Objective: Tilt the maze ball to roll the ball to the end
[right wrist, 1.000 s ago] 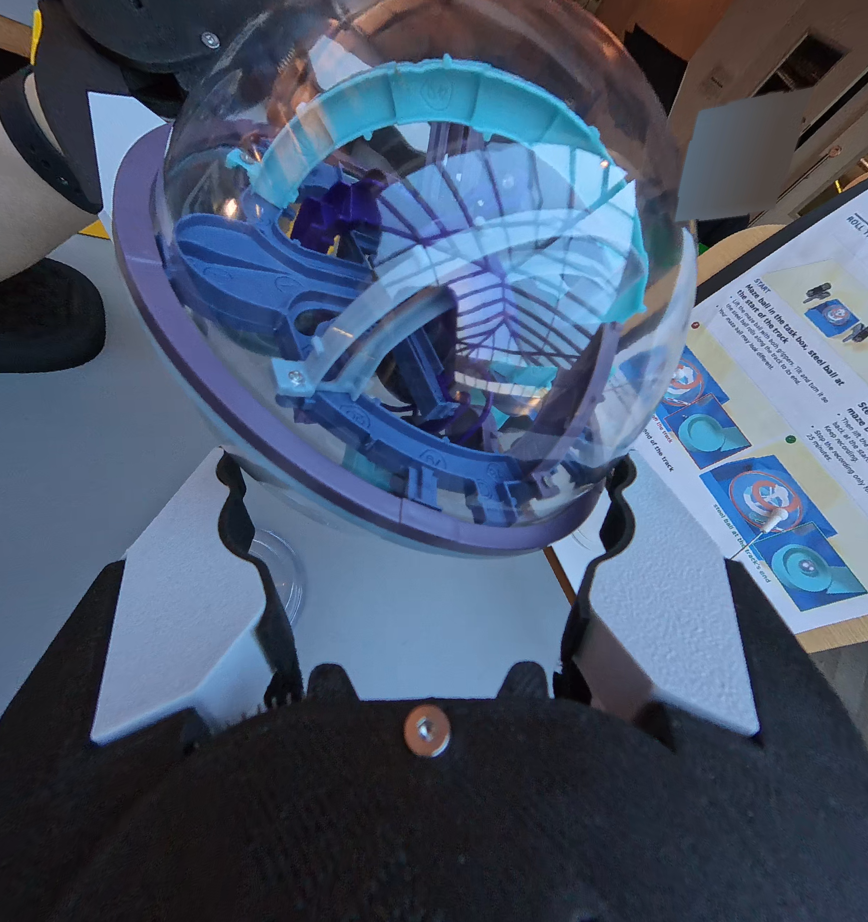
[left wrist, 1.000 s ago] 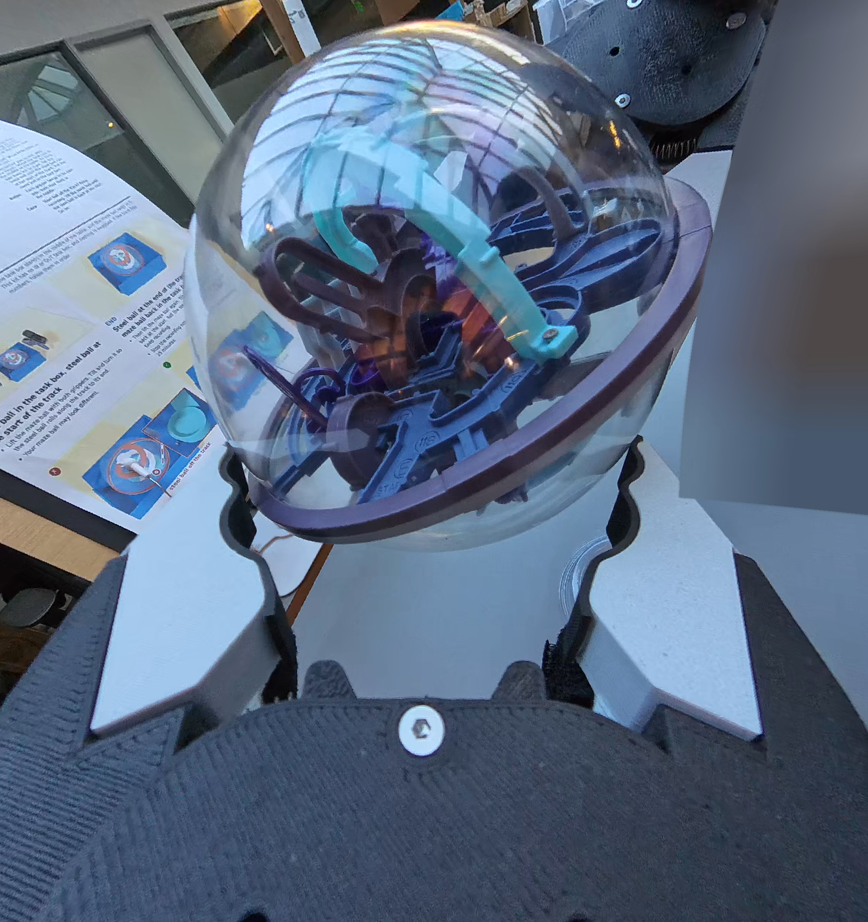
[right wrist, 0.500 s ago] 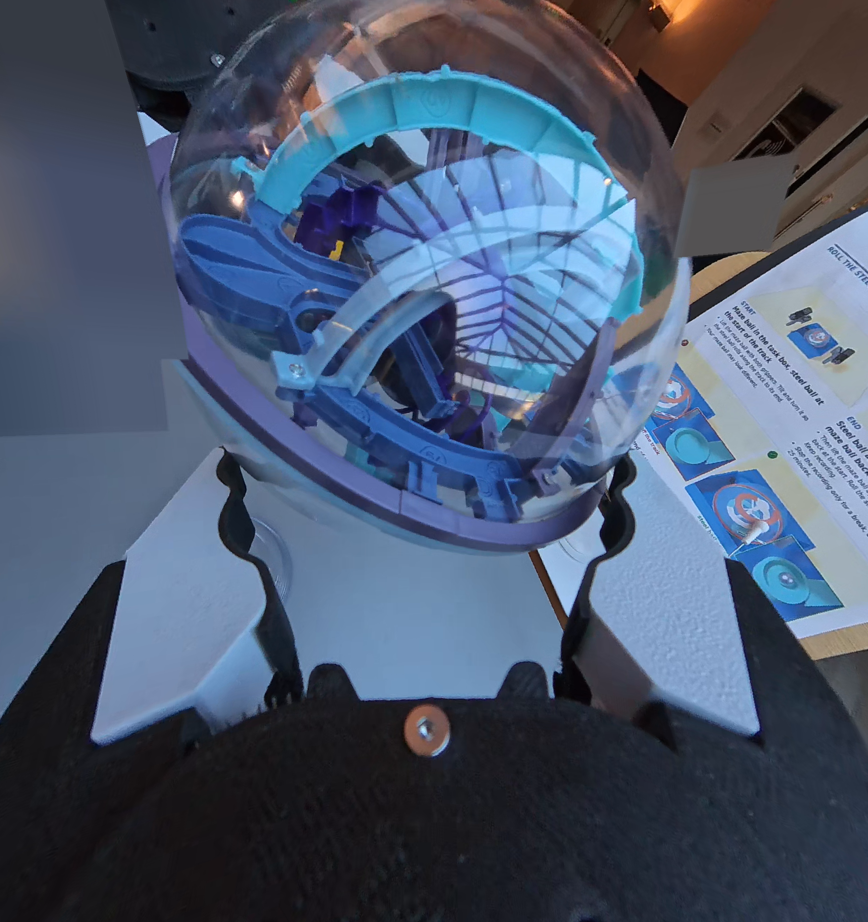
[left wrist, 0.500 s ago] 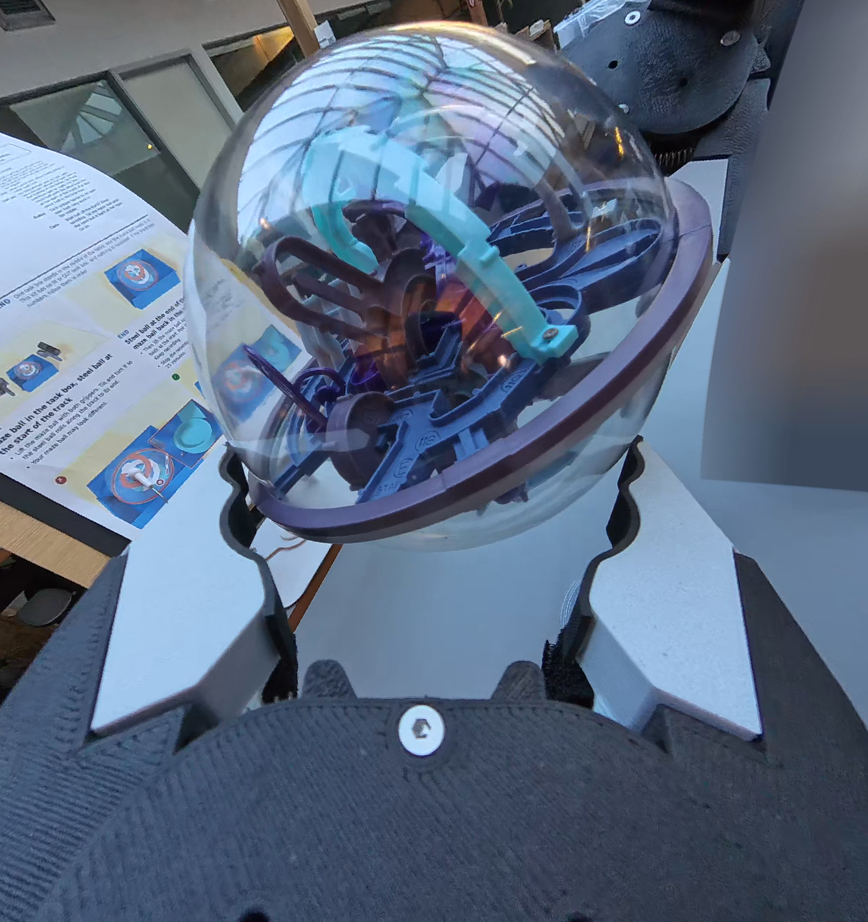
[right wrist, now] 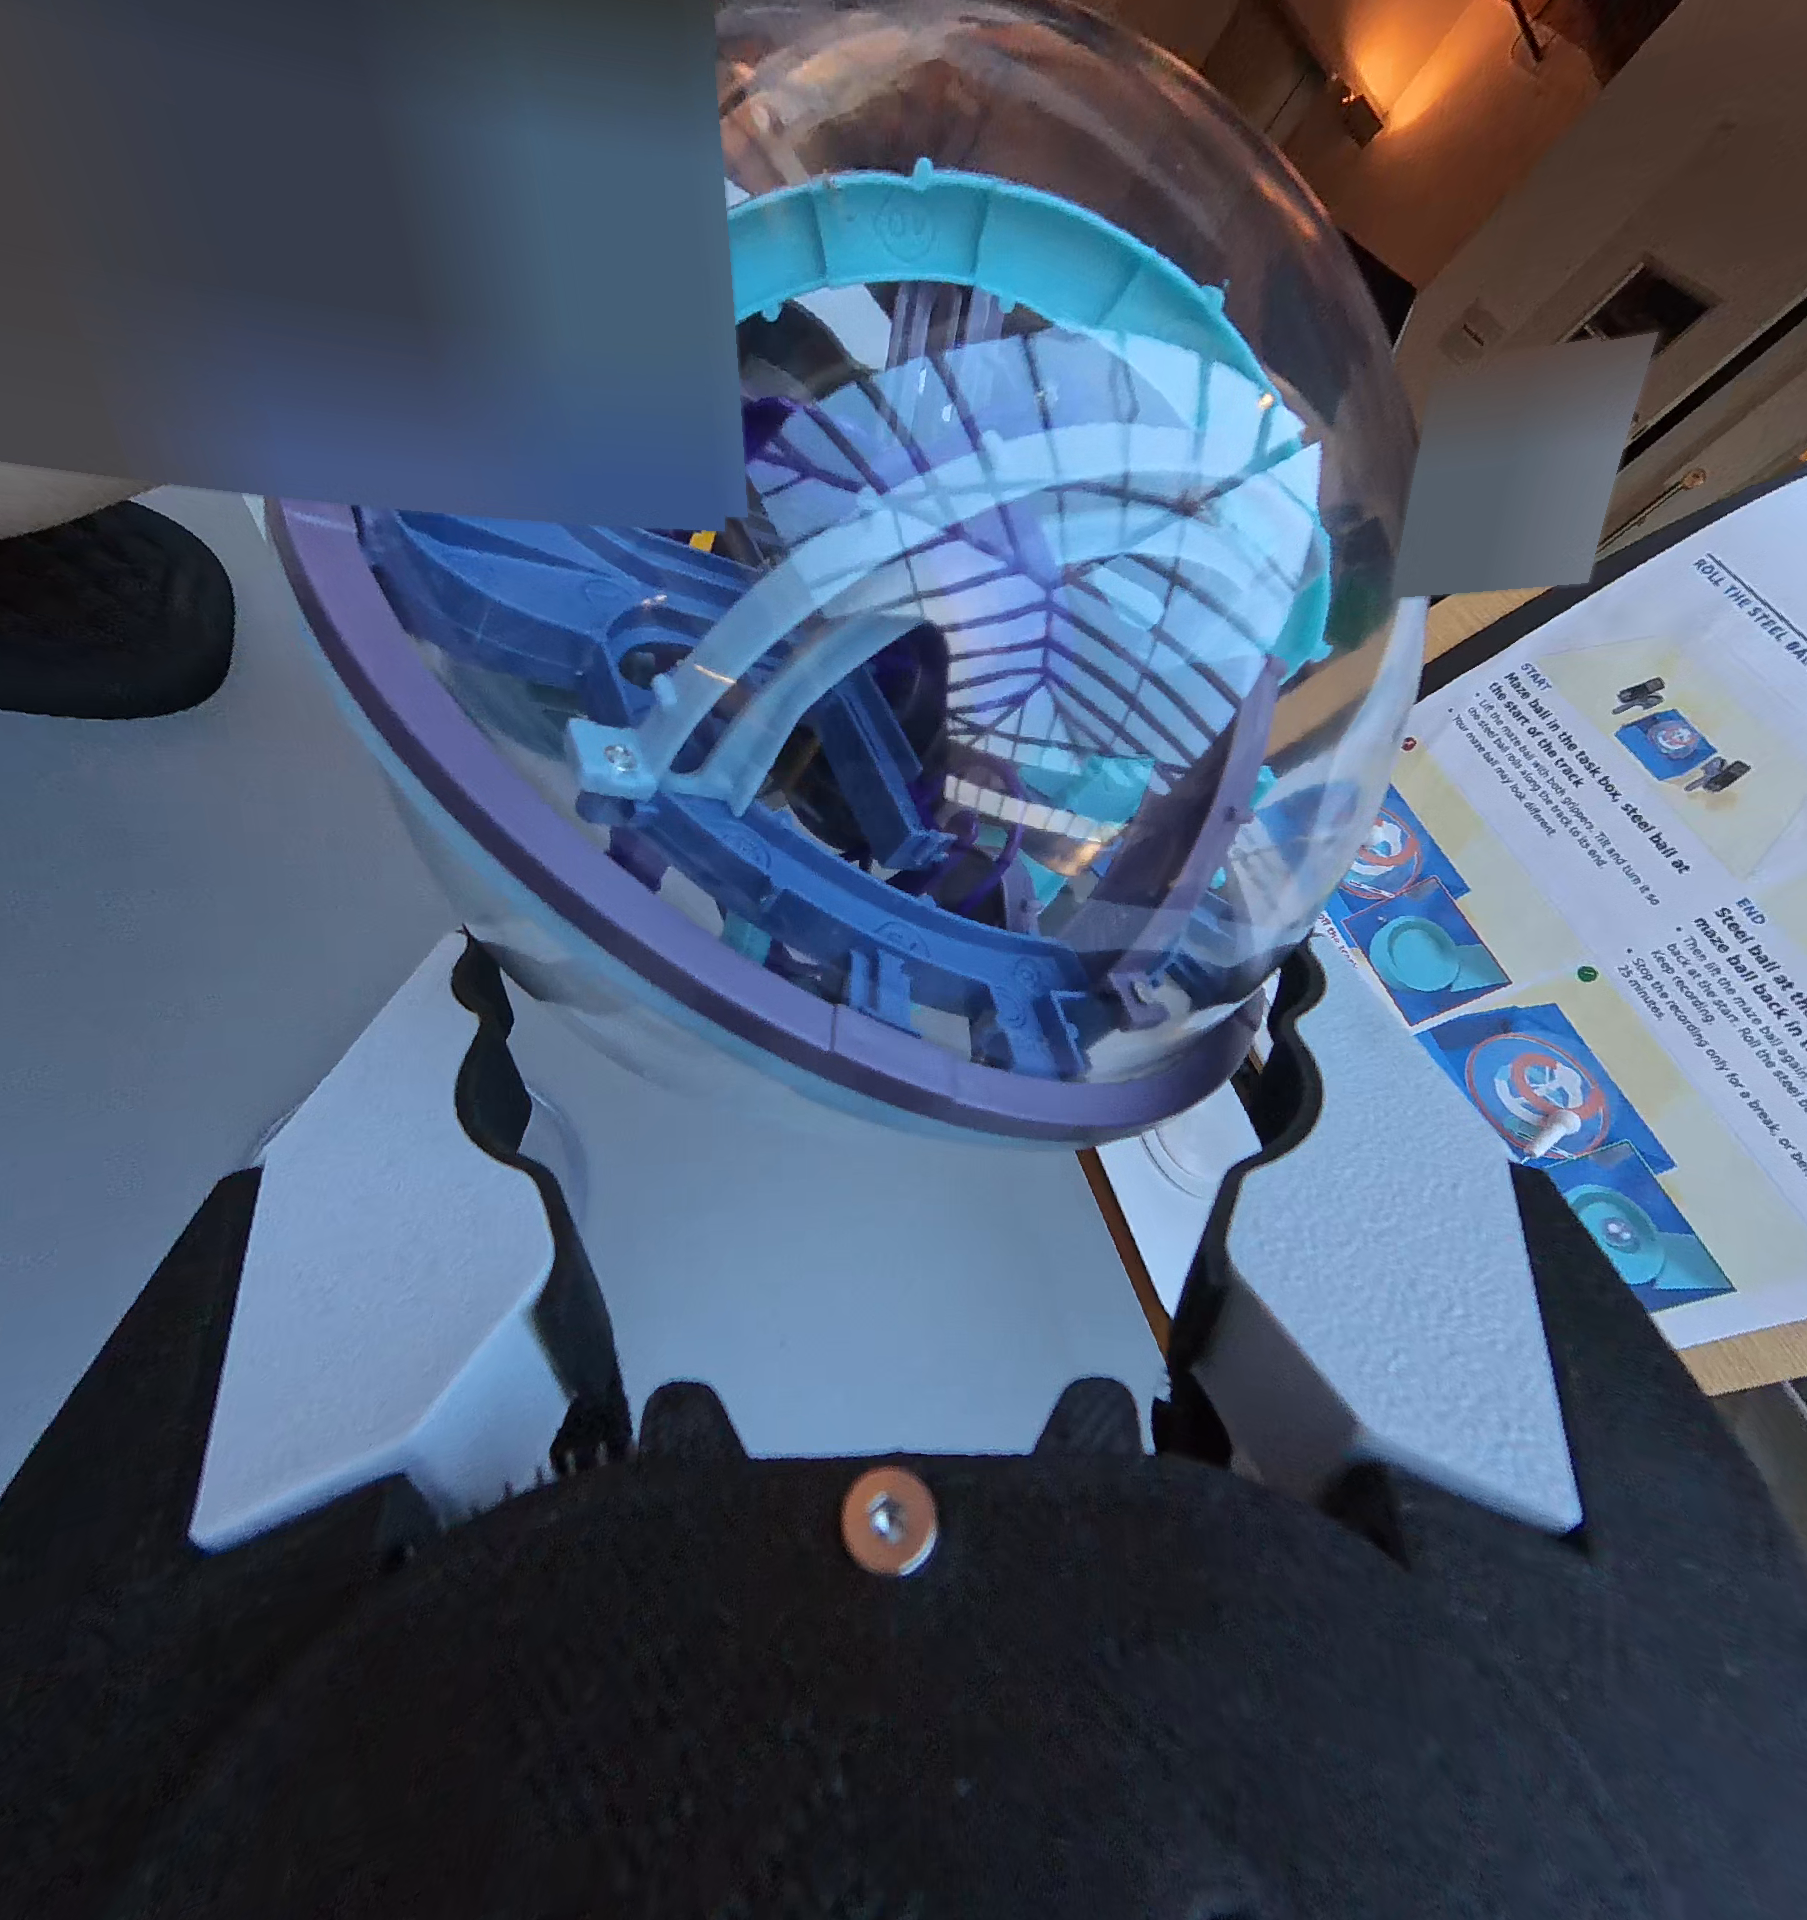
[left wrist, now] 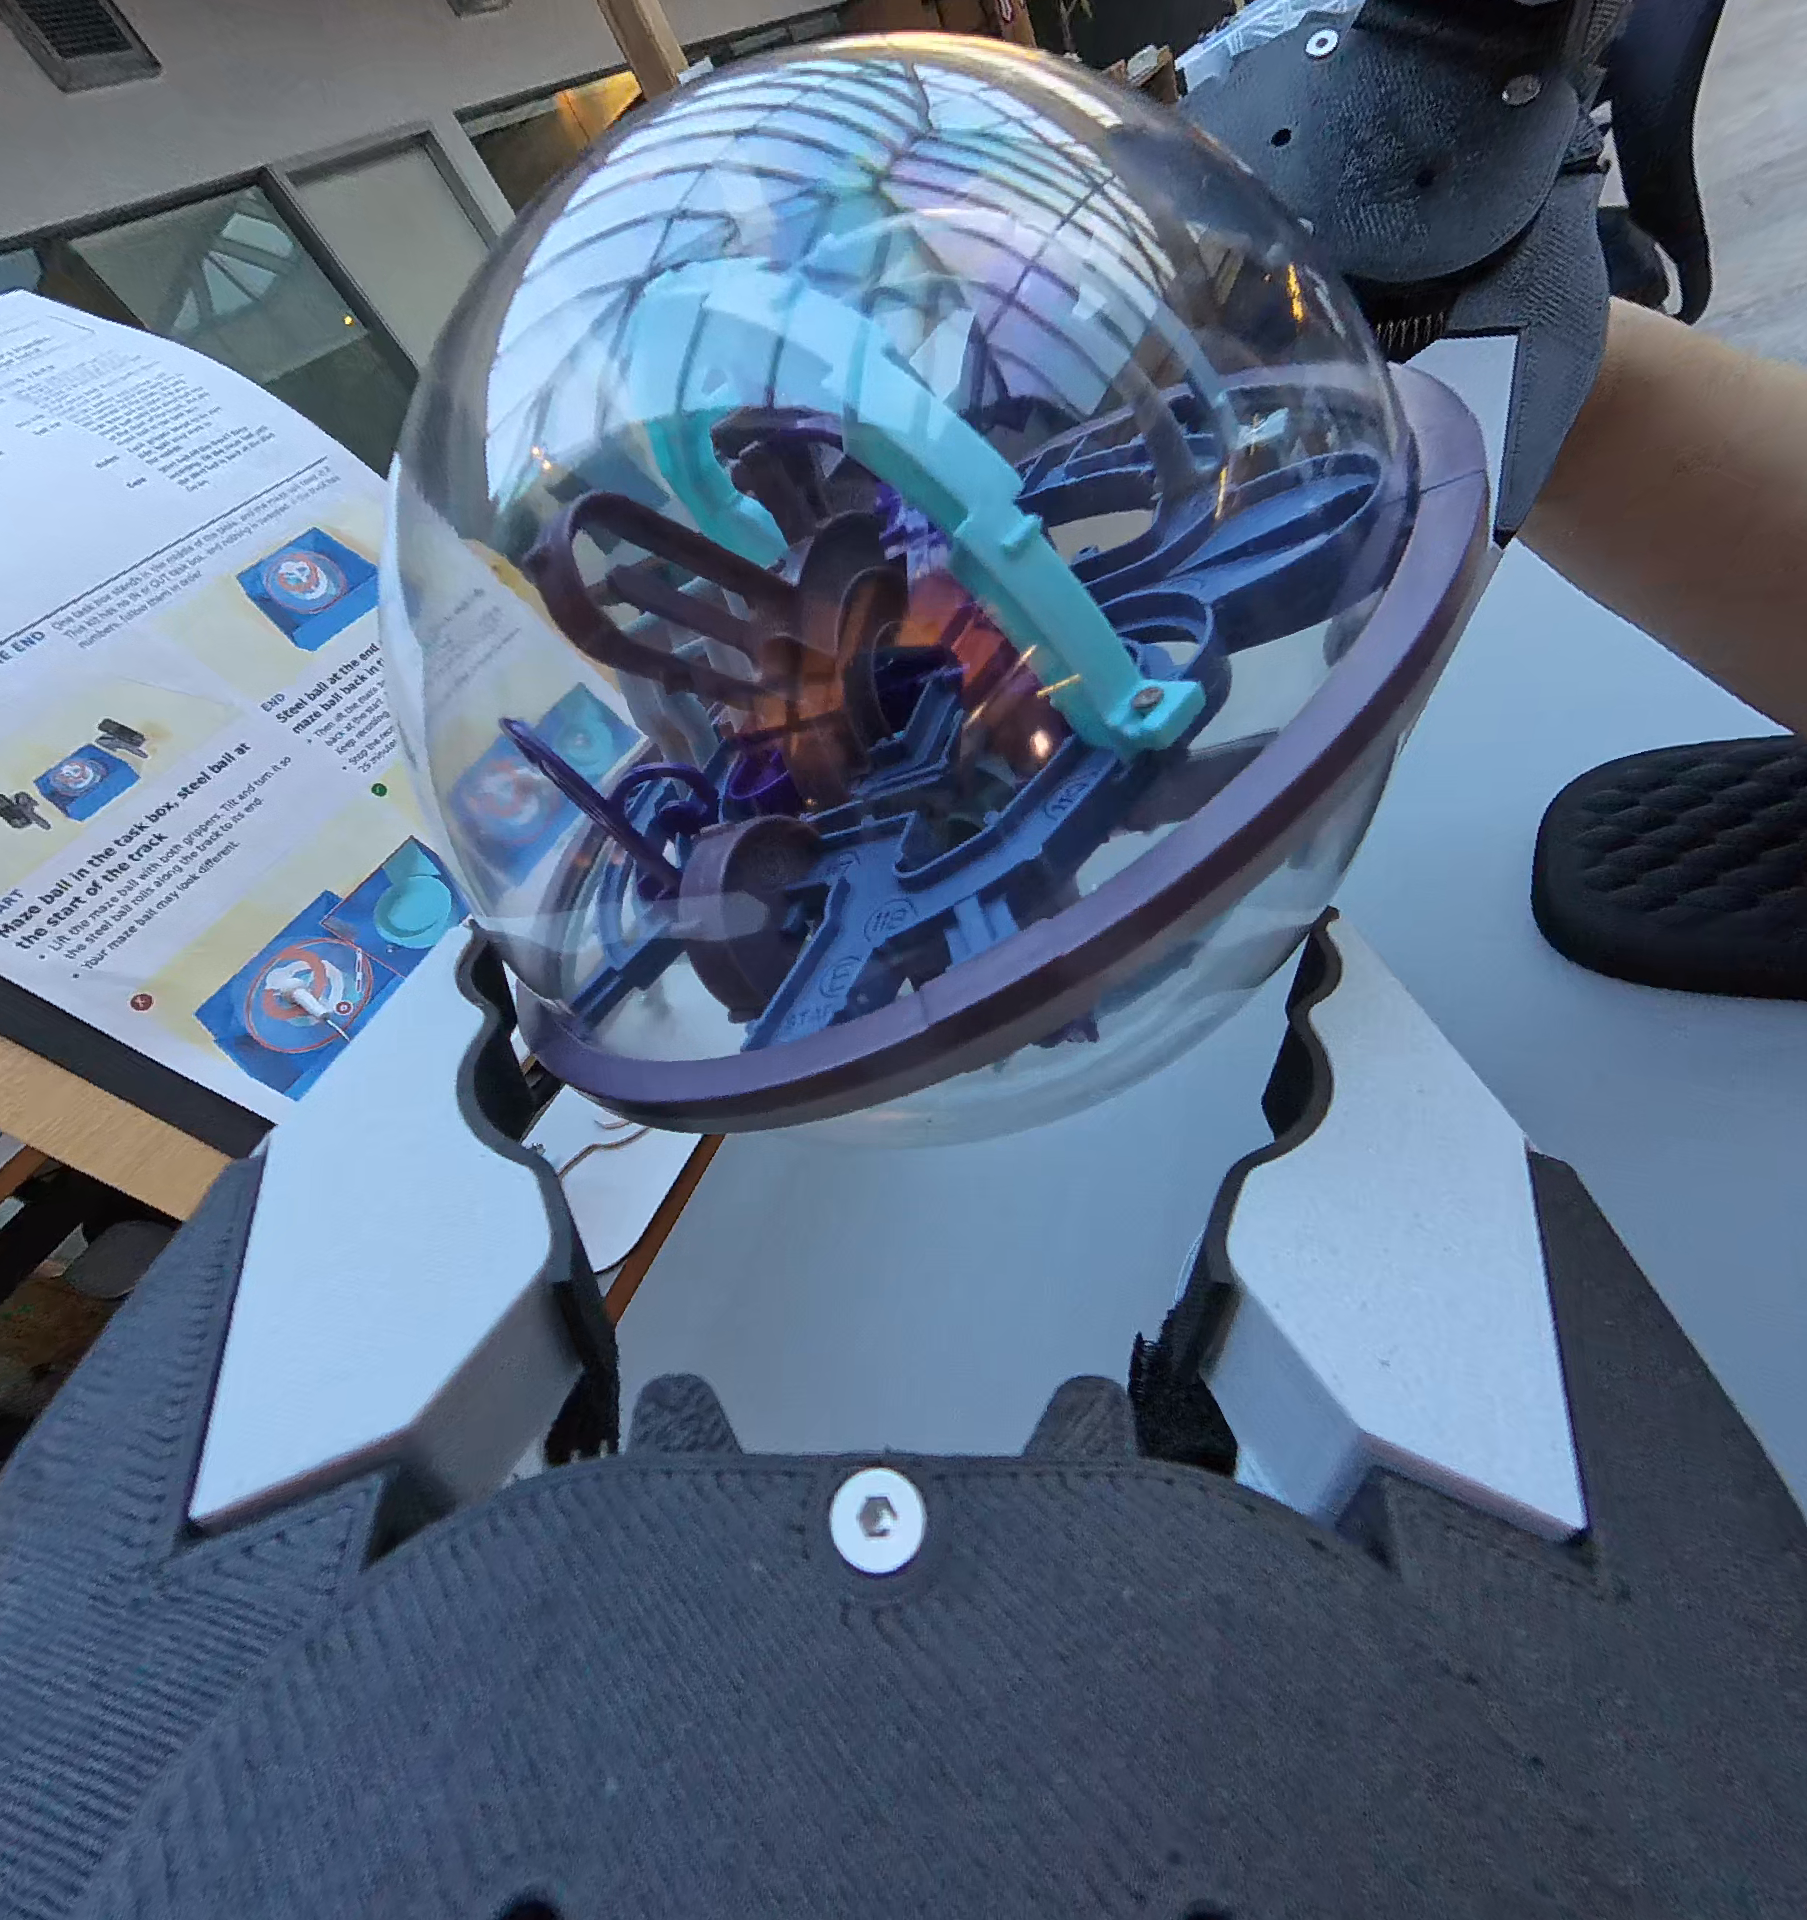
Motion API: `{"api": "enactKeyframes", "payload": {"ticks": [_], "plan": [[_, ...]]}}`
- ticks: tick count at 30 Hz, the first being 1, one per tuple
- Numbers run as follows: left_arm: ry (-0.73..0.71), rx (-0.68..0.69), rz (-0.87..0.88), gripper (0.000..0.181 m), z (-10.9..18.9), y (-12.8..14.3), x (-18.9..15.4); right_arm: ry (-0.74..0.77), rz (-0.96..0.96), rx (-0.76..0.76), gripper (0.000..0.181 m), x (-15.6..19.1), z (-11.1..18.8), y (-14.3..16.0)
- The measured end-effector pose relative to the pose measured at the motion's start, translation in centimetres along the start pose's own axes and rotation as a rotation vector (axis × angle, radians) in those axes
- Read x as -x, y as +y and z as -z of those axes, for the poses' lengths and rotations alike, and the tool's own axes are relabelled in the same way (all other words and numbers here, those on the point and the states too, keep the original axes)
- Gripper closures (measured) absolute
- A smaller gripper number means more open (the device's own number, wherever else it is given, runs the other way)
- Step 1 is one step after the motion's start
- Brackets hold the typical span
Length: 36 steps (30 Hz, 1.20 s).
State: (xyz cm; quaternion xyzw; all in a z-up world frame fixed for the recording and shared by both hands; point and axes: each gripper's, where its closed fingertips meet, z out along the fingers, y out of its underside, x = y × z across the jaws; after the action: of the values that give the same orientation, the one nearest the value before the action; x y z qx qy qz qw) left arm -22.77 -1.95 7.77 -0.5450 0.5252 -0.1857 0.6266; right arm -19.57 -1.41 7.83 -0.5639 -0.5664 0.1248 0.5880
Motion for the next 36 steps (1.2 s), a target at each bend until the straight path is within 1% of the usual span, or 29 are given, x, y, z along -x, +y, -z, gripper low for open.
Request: {"api": "enactKeyframes", "payload": {"ticks": [7,11,15,16,17,27,32,36], "plan": [[-0.021,-0.011,0.013,0.037,-0.2,0.3,-0.1,-0.028,-0.005,-0.02,0.037,0.3,-0.3,0.3],[-0.041,0.002,0.029,0.037,0.2,1.0,-0.4,-0.057,-0.006,-0.031,0.037,0.8,-1.0,0.4],[-0.078,0.02,0.054,0.037,1.2,2.3,-0.7,-0.102,0.001,-0.046,0.038,2.2,-2.3,0.5],[-0.089,0.024,0.061,0.036,1.6,2.7,-0.9,-0.114,0.004,-0.051,0.033,2.6,-2.7,0.5],[-0.101,0.027,0.068,0.037,1.9,3.0,-1.0,-0.127,0.006,-0.058,0.038,3.0,-3.0,0.4],[-0.223,0.053,0.093,0.037,5.1,5.7,-2.9,-0.231,0.065,-0.117,0.038,7.0,-5.7,-0.1],[-0.27,0.039,0.049,0.037,6.3,6.3,-3.3,-0.233,0.112,-0.15,0.038,8.2,-6.7,-0.4],[-0.285,0.025,0.02,0.037,6.6,6.6,-3.4,-0.217,0.147,-0.155,0.038,8.6,-7.2,-0.6]]}}
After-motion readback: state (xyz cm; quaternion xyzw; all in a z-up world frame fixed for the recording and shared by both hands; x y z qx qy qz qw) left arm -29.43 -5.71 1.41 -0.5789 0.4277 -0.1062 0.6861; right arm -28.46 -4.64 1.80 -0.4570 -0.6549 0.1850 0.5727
